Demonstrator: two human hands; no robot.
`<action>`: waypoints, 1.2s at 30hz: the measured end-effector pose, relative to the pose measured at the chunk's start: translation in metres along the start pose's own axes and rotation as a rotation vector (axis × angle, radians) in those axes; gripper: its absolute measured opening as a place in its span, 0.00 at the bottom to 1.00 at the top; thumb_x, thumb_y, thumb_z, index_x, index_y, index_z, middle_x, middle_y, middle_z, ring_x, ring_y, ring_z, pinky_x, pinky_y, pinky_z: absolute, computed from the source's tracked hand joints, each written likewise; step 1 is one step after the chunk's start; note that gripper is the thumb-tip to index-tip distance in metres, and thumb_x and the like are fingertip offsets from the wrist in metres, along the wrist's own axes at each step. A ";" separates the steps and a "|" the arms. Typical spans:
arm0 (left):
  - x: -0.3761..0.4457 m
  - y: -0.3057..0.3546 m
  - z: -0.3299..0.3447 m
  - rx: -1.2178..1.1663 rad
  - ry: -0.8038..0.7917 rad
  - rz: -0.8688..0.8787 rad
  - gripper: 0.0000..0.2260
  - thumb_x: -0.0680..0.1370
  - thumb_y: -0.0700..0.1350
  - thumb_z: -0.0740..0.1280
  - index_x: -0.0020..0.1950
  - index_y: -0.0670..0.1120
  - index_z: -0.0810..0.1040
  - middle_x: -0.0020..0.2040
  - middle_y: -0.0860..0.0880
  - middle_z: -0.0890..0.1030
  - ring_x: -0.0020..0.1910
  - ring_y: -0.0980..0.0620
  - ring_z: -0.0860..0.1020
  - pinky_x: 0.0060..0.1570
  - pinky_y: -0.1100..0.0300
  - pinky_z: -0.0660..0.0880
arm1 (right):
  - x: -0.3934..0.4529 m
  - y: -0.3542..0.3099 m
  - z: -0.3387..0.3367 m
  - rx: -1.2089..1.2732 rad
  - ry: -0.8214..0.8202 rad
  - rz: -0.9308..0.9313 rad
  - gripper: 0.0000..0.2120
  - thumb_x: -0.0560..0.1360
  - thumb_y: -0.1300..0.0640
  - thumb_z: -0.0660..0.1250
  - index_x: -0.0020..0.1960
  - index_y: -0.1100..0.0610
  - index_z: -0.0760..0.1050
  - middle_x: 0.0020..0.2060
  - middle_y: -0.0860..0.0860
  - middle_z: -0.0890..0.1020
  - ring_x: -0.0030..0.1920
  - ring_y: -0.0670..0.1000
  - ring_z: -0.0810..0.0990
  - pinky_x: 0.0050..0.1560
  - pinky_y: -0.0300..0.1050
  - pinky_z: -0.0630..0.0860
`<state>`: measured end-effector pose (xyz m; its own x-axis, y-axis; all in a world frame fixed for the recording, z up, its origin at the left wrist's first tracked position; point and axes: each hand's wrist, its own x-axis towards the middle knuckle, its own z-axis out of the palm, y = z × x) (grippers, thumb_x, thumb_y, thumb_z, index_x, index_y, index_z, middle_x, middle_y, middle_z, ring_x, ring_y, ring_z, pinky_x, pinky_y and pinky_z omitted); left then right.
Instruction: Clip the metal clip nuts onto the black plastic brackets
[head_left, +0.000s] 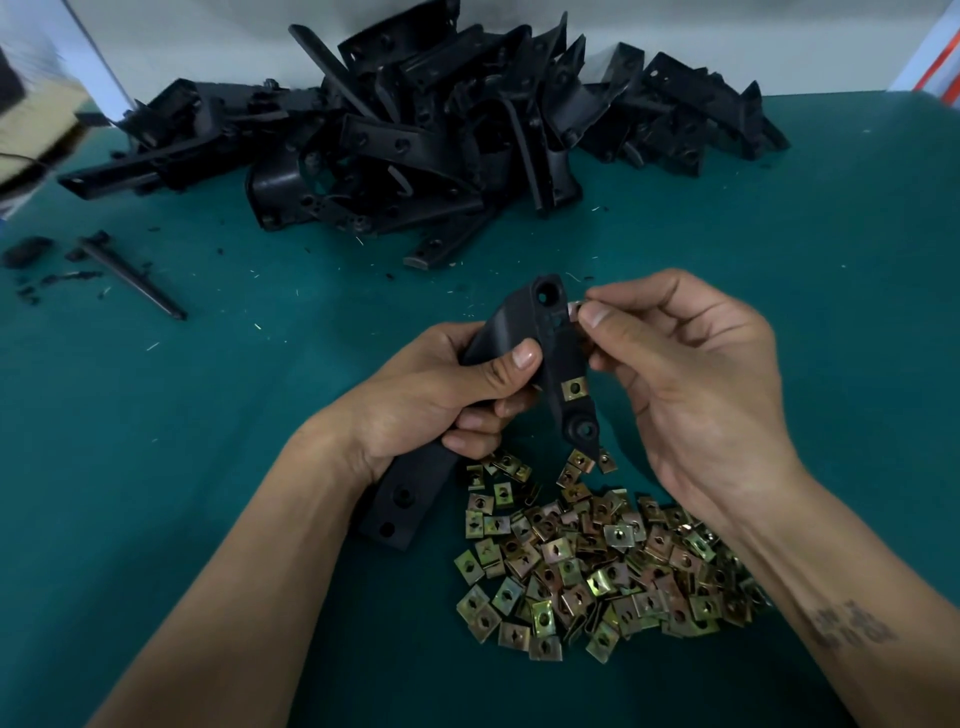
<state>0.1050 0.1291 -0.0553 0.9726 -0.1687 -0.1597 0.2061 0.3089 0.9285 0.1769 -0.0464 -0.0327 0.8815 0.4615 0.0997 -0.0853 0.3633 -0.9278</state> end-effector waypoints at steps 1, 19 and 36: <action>0.000 0.000 0.000 0.005 0.001 -0.001 0.09 0.75 0.51 0.73 0.40 0.48 0.79 0.32 0.50 0.69 0.24 0.59 0.62 0.21 0.68 0.63 | 0.000 0.001 0.000 -0.007 0.005 -0.004 0.04 0.71 0.68 0.72 0.44 0.62 0.80 0.35 0.52 0.85 0.37 0.47 0.81 0.39 0.37 0.78; 0.000 -0.001 -0.002 0.001 -0.043 0.073 0.09 0.72 0.54 0.71 0.40 0.48 0.80 0.31 0.50 0.69 0.24 0.59 0.63 0.21 0.68 0.63 | -0.006 0.001 -0.003 0.045 -0.155 -0.016 0.05 0.73 0.63 0.72 0.46 0.59 0.86 0.46 0.55 0.87 0.51 0.54 0.85 0.55 0.45 0.81; 0.003 -0.005 0.000 0.047 -0.005 0.079 0.05 0.80 0.40 0.64 0.46 0.40 0.72 0.32 0.50 0.70 0.25 0.59 0.64 0.22 0.68 0.64 | -0.001 0.004 -0.016 -1.007 -0.161 -0.498 0.17 0.74 0.44 0.75 0.45 0.58 0.79 0.38 0.46 0.82 0.38 0.47 0.81 0.38 0.48 0.79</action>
<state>0.1070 0.1267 -0.0604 0.9850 -0.1505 -0.0839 0.1235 0.2775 0.9528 0.1831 -0.0583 -0.0425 0.6367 0.5726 0.5164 0.7346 -0.2469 -0.6320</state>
